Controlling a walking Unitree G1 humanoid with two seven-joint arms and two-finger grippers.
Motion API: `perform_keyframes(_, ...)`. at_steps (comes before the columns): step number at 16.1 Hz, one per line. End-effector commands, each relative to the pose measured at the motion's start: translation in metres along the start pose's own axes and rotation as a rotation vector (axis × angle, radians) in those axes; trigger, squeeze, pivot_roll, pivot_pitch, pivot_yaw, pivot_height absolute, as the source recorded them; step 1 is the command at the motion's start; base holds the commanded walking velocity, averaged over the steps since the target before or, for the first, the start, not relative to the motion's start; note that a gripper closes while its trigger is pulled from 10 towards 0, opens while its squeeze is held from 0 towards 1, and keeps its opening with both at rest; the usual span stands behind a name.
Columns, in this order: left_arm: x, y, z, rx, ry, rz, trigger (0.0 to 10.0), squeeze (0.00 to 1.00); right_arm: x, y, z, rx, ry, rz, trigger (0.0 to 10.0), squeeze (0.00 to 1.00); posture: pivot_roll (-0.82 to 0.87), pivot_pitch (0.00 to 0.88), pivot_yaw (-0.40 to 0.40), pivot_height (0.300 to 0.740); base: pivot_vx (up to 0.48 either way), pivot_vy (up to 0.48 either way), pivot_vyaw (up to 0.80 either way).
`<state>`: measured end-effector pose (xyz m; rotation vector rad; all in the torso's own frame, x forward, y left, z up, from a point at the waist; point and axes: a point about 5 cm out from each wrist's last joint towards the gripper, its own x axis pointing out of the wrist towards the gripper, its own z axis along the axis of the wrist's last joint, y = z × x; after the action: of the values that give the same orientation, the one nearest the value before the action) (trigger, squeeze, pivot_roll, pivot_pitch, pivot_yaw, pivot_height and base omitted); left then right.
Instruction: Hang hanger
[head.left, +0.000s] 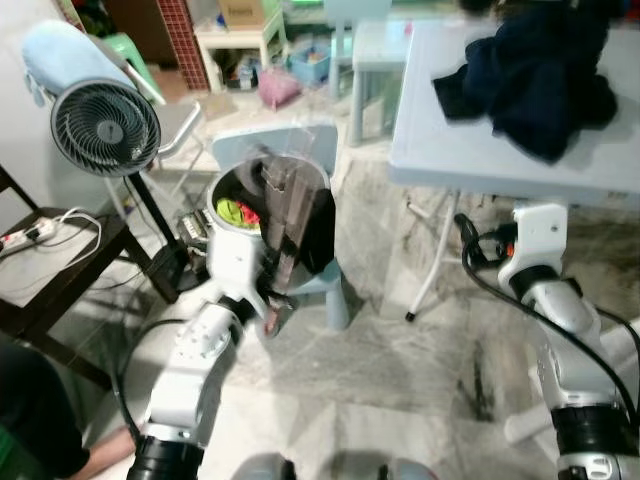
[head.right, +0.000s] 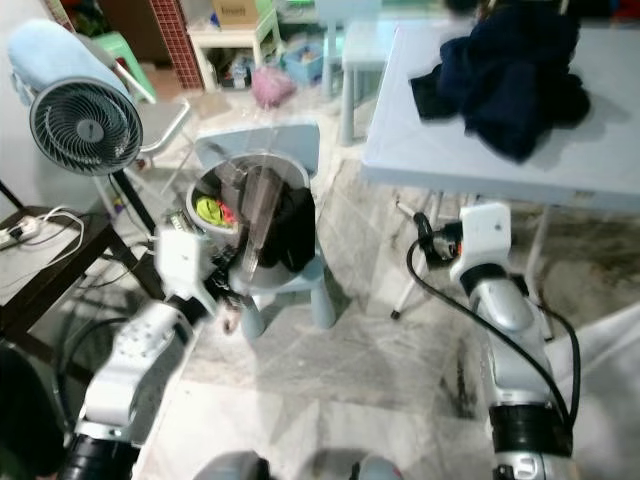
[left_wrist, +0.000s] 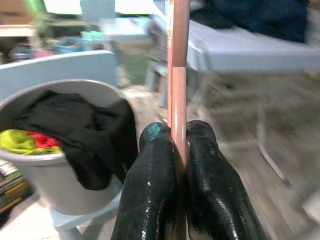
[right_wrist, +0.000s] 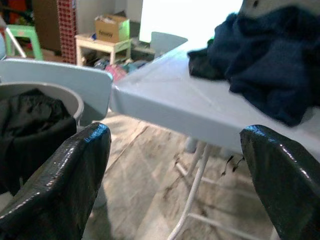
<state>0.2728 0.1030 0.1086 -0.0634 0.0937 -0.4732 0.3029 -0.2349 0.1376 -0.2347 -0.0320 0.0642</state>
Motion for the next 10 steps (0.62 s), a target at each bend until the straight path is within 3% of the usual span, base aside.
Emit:
perform_keyframes(1, -0.005, 0.008, -0.002, 0.042, 0.022, -0.006, 10.0, 0.00, 0.004, 0.002, 0.007, -0.031, -0.026, 0.027, 10.0, 0.00, -0.07, 0.023, 0.059, 0.740, 0.000, 0.000, 0.00)
perform_keyframes(2, -0.007, 0.006, -0.009, 0.039, 0.069, -0.050, 10.0, 0.00, 0.004, 0.001, 0.006, -0.081, -0.013, 0.055, 10.0, 0.00, -0.07, 0.022, 0.058, 0.740, 0.000, 0.000, 0.00)
perform_keyframes(4, -0.017, 0.003, -0.030, 0.111, 0.212, -0.204, 10.0, 0.00, -0.003, 0.003, -0.008, -0.307, 0.065, 0.279, 10.0, 0.00, -0.07, 0.021, 0.057, 0.740, 0.000, 0.000, 0.00)
perform_keyframes(5, -0.017, 0.017, -0.036, 0.172, 0.261, -0.157, 10.0, 0.00, -0.008, 0.000, -0.012, -0.418, 0.085, 0.396, 10.0, 0.00, -0.07, 0.020, 0.059, 0.740, 0.000, 0.000, 0.00)
perform_keyframes(8, -0.017, 0.025, -0.035, 0.156, 0.291, -0.246, 10.0, 0.00, -0.012, -0.012, -0.012, -0.522, 0.123, 0.523, 10.0, 0.00, -0.08, 0.017, 0.060, 0.740, 0.000, 0.000, 0.00)
perform_keyframes(10, -0.021, 0.024, -0.036, 0.158, 0.334, -0.392, 10.0, 0.00, -0.022, -0.016, -0.014, -0.593, 0.171, 0.728, 10.0, 0.00, -0.08, 0.016, 0.063, 0.740, 0.000, 0.000, 0.00)
